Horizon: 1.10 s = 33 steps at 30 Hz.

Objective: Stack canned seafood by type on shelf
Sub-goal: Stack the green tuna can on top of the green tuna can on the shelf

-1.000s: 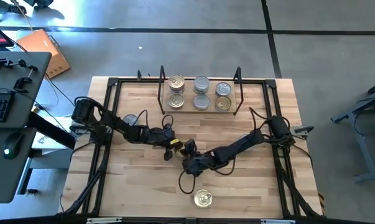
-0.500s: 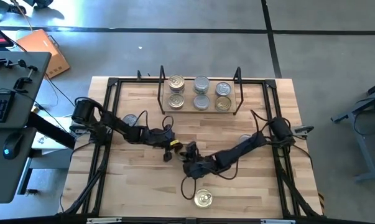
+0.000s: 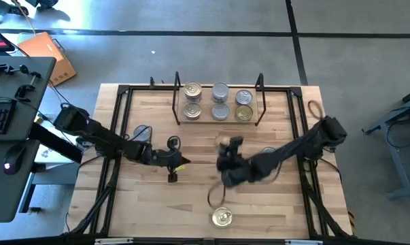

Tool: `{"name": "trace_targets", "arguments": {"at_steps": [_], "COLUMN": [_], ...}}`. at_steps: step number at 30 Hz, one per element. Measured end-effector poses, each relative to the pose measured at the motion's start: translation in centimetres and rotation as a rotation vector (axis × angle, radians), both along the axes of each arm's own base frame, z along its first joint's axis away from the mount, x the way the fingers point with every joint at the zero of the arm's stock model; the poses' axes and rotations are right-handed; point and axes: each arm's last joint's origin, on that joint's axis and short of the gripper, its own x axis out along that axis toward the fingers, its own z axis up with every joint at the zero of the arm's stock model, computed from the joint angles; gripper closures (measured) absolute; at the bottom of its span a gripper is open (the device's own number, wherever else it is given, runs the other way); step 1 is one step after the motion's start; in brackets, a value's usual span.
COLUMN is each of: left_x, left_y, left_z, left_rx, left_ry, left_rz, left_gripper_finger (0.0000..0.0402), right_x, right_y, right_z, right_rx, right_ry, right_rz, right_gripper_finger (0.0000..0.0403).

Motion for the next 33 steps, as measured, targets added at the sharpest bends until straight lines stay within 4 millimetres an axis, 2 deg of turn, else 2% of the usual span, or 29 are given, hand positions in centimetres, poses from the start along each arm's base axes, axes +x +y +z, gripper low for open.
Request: {"name": "trace_targets", "arguments": {"at_steps": [5, 9, 12, 16, 33], "left_x": [-0.2, -0.4, -0.4, -0.4, -0.4], "left_y": [-0.6, -0.6, -0.6, -0.6, -0.6], "left_z": [0.1, -0.1, -0.1, -0.1, -0.1], "left_rx": [0.012, 0.018, 0.019, 0.021, 0.021], "left_ry": [0.000, 0.021, 0.022, 0.024, 0.022], "left_rz": [-0.011, -0.009, -0.007, -0.008, -0.008], "left_gripper_finger": [0.0401, 0.0401, 0.0401, 0.0401, 0.0401], "right_x": [0.2, 0.3, -0.3, -1.0, -1.8], "right_y": [-5.9, -10.2, -12.5, -14.2, -18.6], "right_z": [0.9, 0.4, 0.1, -0.1, -0.3], "right_rx": [-0.020, -0.010, 0.009, 0.035, 0.121], "right_ry": [0.082, 0.220, 0.278, 0.339, 0.360], "right_rz": [-0.138, -0.195, -0.266, -0.328, -0.429], "right_gripper_finger": [0.0283, 0.0283, 0.0283, 0.0283, 0.0283]}}
